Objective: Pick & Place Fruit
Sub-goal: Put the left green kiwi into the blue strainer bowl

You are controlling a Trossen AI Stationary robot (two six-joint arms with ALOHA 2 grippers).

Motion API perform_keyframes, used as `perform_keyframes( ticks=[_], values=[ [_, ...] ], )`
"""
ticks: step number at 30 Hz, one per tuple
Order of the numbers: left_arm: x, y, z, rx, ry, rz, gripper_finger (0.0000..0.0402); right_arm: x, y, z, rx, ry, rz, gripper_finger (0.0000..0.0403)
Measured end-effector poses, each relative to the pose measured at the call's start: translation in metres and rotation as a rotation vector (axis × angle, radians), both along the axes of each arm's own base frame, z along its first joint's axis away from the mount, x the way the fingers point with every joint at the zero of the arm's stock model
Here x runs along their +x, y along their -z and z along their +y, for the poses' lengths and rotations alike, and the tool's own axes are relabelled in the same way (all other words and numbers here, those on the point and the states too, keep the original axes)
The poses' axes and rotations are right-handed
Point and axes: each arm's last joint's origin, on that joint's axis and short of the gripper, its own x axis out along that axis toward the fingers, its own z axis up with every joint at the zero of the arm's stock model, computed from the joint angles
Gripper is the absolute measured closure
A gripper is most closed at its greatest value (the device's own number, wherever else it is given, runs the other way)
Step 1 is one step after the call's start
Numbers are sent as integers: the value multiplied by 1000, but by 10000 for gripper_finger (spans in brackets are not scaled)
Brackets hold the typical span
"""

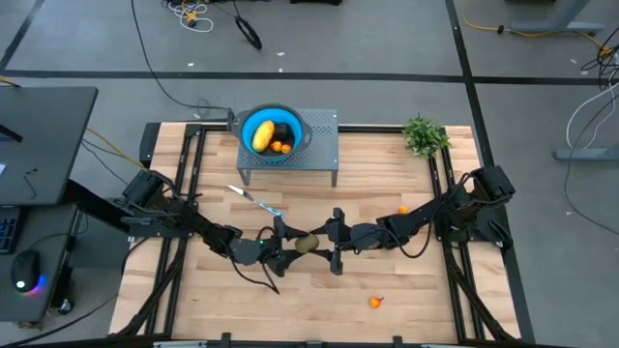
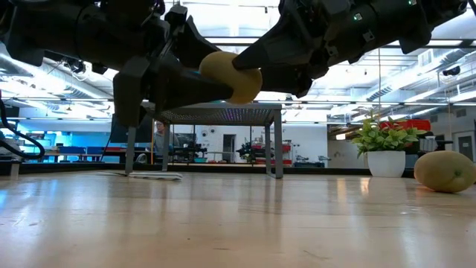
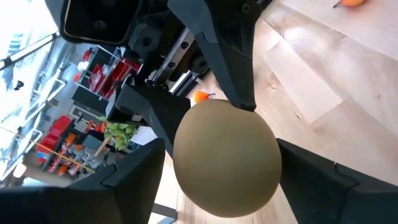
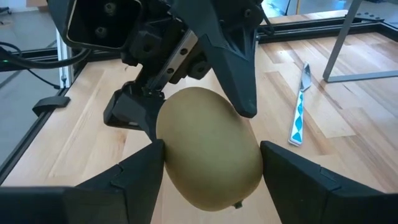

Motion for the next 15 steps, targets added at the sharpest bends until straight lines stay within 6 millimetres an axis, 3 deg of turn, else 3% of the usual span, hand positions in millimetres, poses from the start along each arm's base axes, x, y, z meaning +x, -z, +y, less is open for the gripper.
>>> perform_keyframes(
  ticks=[10,15],
  values=[
    [0,1,0,-32,-4,-2,160,0,-1,0,7,2,-7,141],
    [0,1,0,-41,-4,-4,158,0,-1,0,8,2,-7,141]
  ],
)
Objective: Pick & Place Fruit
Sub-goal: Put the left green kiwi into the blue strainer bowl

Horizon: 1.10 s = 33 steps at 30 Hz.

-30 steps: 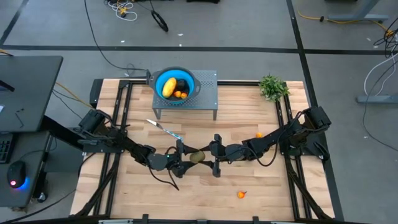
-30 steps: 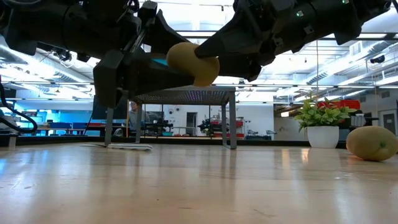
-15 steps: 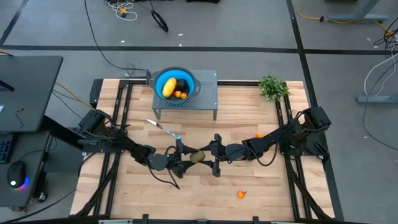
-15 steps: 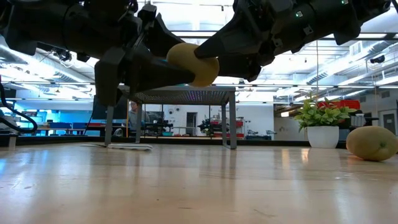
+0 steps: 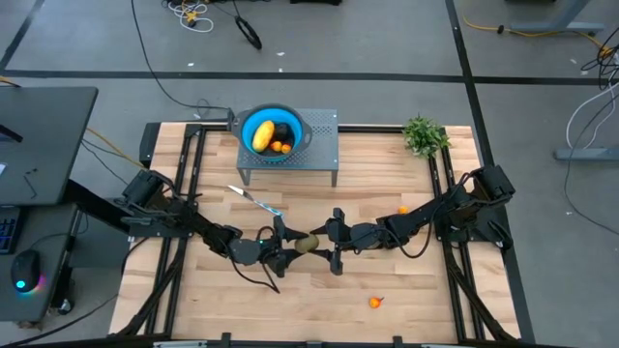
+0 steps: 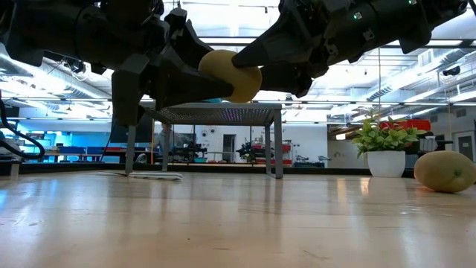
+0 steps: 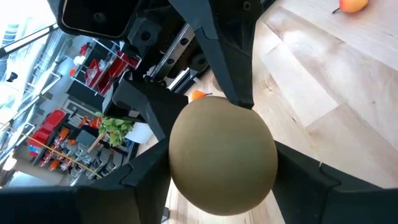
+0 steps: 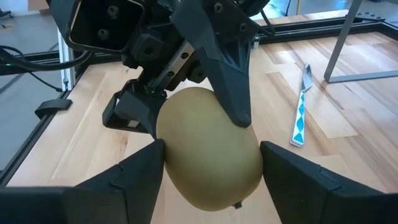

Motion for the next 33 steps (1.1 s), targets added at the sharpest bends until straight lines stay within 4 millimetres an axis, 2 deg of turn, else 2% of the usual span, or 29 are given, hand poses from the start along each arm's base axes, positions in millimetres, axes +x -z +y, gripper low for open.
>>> perform_keyframes(
  ticks=[8,19,33],
  values=[
    [0,0,-1,-98,14,-17,147,0,0,0,-4,-5,-3,141],
    [0,0,-1,-63,20,-8,152,0,0,0,-7,-5,-5,140],
    [0,3,0,-50,13,14,150,-1,-1,0,-8,-1,6,76]
  ],
)
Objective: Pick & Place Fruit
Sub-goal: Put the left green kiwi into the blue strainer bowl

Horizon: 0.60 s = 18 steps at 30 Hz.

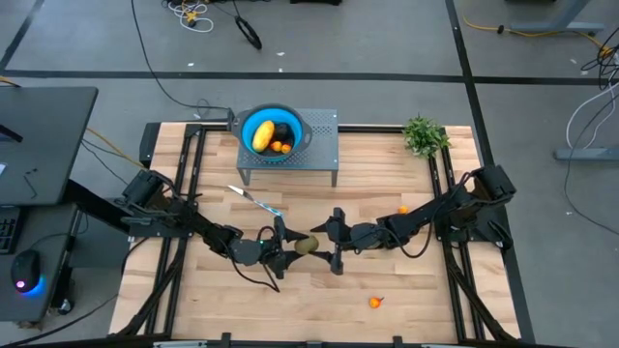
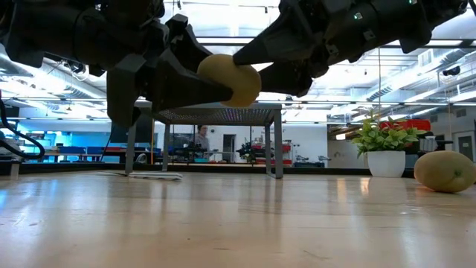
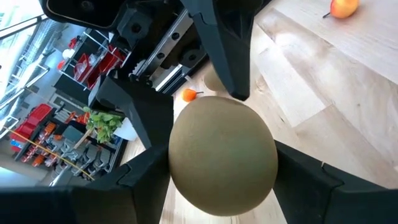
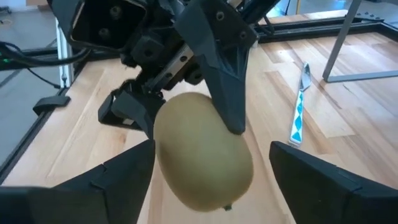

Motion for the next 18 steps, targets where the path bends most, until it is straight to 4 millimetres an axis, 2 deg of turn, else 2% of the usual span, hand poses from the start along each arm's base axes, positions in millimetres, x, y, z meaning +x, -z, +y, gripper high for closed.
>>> perform_keyframes(
  ticks=[6,11,18],
  values=[
    [0,0,-1,-38,-5,-6,150,-12,-18,-4,-40,32,34,75],
    [-2,0,-3,-224,-74,-54,150,-27,-37,-6,-59,52,57,75],
    [-3,-4,1,-285,-217,-132,150,-38,-29,-11,-116,157,189,75]
  ],
)
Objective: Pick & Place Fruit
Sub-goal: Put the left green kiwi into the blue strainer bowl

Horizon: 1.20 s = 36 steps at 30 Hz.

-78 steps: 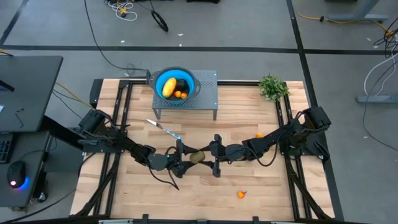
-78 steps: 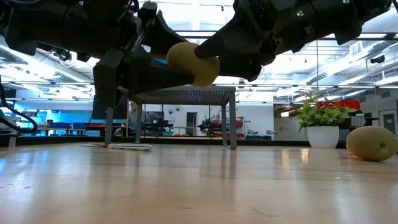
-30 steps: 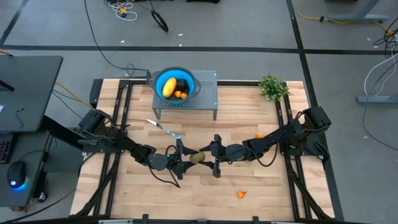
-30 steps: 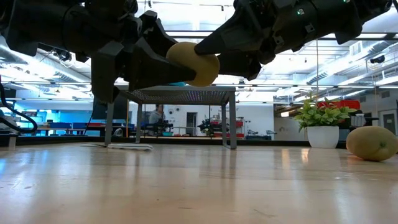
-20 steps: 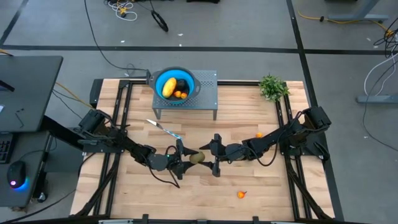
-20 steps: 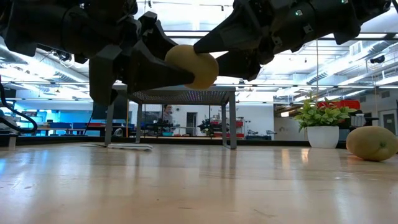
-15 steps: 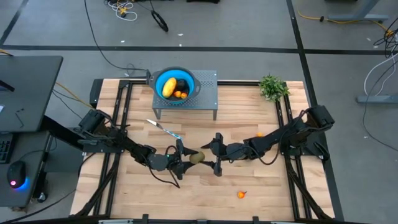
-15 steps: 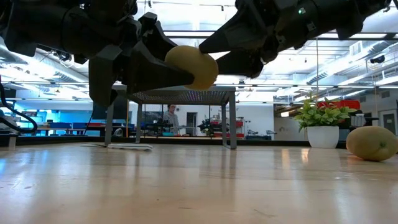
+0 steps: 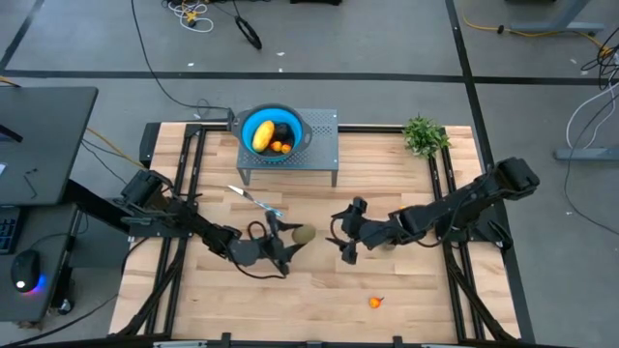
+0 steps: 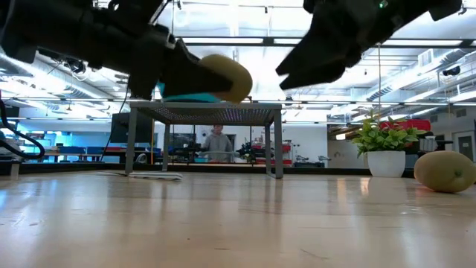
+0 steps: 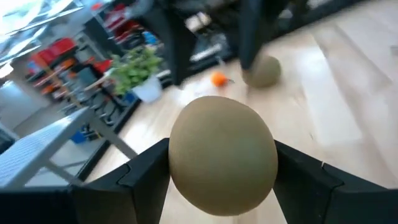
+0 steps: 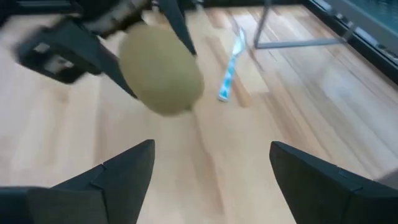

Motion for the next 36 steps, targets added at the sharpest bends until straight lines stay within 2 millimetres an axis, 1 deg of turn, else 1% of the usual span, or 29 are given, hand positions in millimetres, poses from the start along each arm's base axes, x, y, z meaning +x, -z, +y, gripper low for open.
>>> perform_keyframes(
  ticks=[3,5,7,10,12,15,17,19,22,25,27,29,32,36],
  values=[
    [-1,-8,2,-18,-68,-56,150,-1,2,-2,-7,11,21,75],
    [-3,-19,3,-33,-108,-105,150,-1,1,-1,-5,11,14,75],
    [-7,-34,7,1,-157,-126,150,0,0,-1,-3,9,4,75],
    [-18,-70,17,29,-225,-190,150,0,0,-1,0,10,2,75],
    [-27,-99,30,30,-254,-257,150,0,0,-1,0,10,2,75],
    [-45,-139,60,24,-305,-366,150,0,0,-1,2,10,-3,75],
    [-58,-160,83,6,-363,-437,150,0,0,-1,3,10,-6,75],
    [-70,-172,103,-11,-428,-463,150,1,0,-1,3,10,-7,75],
    [-82,-174,127,-75,-488,-462,150,1,0,-1,4,10,-7,75],
    [-84,-165,141,-153,-450,-413,150,1,0,-1,4,10,-8,75],
    [-83,-161,146,-180,-409,-388,150,1,0,-1,4,10,-8,75],
    [-82,-159,150,-193,-421,-384,150,1,0,-1,6,11,-9,75],
    [-81,-157,156,-178,-483,-378,144,1,0,-1,20,18,-13,75],
    [-80,-152,167,-142,-581,-342,125,1,-1,-1,23,18,-18,75]
  ],
)
